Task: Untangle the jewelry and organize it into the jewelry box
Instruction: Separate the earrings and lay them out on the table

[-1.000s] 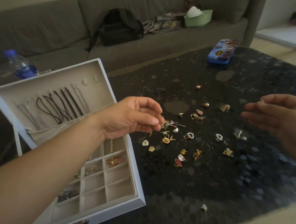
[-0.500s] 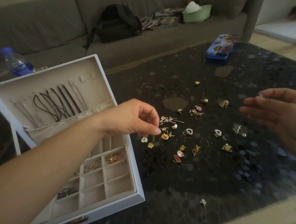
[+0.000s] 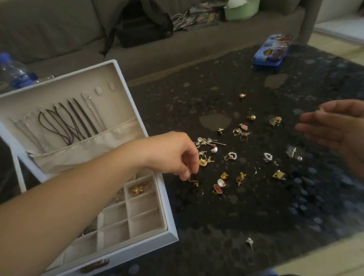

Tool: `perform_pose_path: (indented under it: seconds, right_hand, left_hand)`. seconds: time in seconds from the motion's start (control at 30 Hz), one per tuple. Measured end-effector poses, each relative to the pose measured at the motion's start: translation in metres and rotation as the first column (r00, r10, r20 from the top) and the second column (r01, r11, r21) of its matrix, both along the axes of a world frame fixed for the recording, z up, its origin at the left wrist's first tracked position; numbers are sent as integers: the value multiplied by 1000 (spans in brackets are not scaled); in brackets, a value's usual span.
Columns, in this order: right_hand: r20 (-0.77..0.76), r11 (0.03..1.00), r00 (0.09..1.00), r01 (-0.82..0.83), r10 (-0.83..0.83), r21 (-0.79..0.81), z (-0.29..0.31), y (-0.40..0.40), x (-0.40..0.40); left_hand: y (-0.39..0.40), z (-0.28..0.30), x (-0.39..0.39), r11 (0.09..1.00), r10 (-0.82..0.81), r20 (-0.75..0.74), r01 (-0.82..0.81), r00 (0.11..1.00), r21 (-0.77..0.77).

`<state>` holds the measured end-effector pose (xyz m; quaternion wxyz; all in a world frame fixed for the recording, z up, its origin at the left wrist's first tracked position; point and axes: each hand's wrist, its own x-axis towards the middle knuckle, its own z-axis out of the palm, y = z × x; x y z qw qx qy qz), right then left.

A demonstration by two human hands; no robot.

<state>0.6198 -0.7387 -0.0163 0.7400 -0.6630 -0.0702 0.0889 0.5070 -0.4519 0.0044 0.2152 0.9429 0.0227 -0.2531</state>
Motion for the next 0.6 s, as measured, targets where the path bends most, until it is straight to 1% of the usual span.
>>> perform_pose_path:
  seconds: [0.13,0.23,0.37,0.5,0.6]
  right_hand:
    - [-7,1000,1000,10,-10,-13,-1,0,1]
    - [-21,1000,1000,16,-16,-14,-2,1,2]
    - [-26,1000,999,18,-18,-15,-1,1,1]
    - [-17,1000,1000,11,-11,9,0,2,1]
    - [-17,1000,1000,6,-6,-3,1,2,0]
  left_hand:
    - [-4,-5,-2,1000,-16,29,15,999,20]
    - [-3,-6,-1,997,-25,76,19,997,79]
    - [3,-5,-1,992,-35,57,27,998,124]
    - [7,-2,-2,964,-103,53,86,993,252]
    - [9,-1,-2,961,-111,82,86,990,263]
